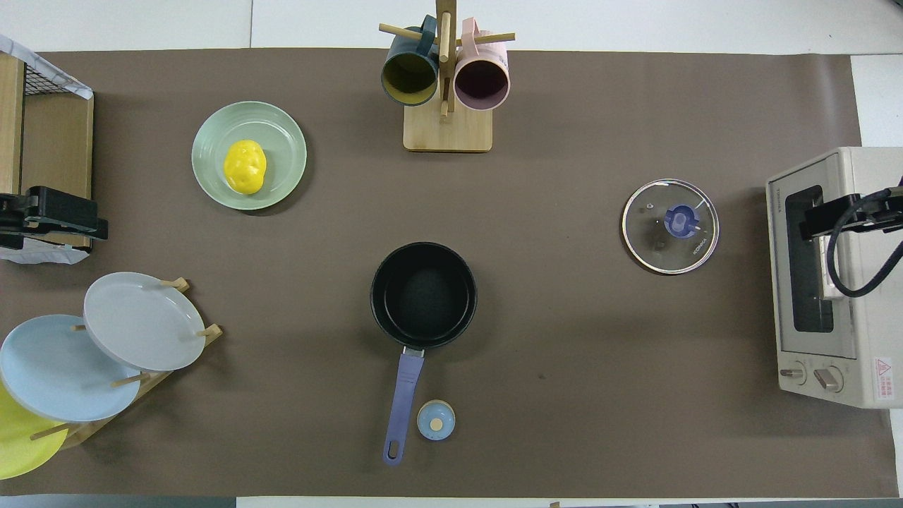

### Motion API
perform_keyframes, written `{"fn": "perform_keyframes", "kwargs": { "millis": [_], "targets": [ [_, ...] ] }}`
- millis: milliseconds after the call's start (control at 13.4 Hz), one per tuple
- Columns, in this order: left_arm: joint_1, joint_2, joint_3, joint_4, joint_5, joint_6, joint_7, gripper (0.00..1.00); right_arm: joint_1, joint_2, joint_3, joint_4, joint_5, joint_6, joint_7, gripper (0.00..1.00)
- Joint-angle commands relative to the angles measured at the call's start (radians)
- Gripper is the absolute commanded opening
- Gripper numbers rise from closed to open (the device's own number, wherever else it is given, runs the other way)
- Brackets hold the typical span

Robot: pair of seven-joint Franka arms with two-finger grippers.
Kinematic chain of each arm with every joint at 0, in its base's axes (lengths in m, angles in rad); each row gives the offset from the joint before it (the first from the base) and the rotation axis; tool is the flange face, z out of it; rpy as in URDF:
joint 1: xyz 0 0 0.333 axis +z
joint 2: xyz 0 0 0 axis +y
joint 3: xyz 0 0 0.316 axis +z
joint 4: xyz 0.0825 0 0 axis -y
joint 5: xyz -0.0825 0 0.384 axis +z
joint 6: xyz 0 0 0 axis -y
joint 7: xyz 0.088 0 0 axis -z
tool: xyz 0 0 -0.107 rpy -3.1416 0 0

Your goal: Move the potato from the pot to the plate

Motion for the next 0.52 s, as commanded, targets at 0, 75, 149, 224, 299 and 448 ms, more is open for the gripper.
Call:
{"fn": "perform_keyframes", "kwargs": {
  "millis": [0, 75, 149, 224, 299, 448],
  "targets": [
    [-0.014, 0.02, 0.006, 0.03, 0.027, -0.022, 0.014, 1.0, -0.012, -0.019, 0.005, -0.019, 0.003, 0.007, -0.028, 1.0],
    [-0.011, 0.018, 0.003, 0.028, 0.027, -0.023, 0.014, 1.0, -0.012, -0.019, 0.005, -0.019, 0.004, 0.007, -0.028, 1.0],
    [-0.008, 0.017, 0.0, 0.026, 0.027, -0.025, 0.014, 1.0, -0.012, -0.019, 0.005, -0.019, 0.004, 0.007, -0.028, 1.0],
    [-0.004, 0.015, -0.003, 0.025, 0.027, -0.025, 0.014, 1.0, -0.012, -0.019, 0.005, -0.019, 0.004, 0.007, -0.028, 1.0],
    [-0.002, 0.014, -0.004, 0.025, 0.027, -0.026, 0.014, 1.0, -0.012, -0.019, 0.005, -0.019, 0.004, 0.007, -0.028, 1.0],
    [-0.008, 0.015, -0.003, 0.025, 0.026, -0.026, 0.014, 1.0, -0.012, -0.019, 0.005, -0.019, 0.004, 0.007, -0.028, 1.0]
  ]
}}
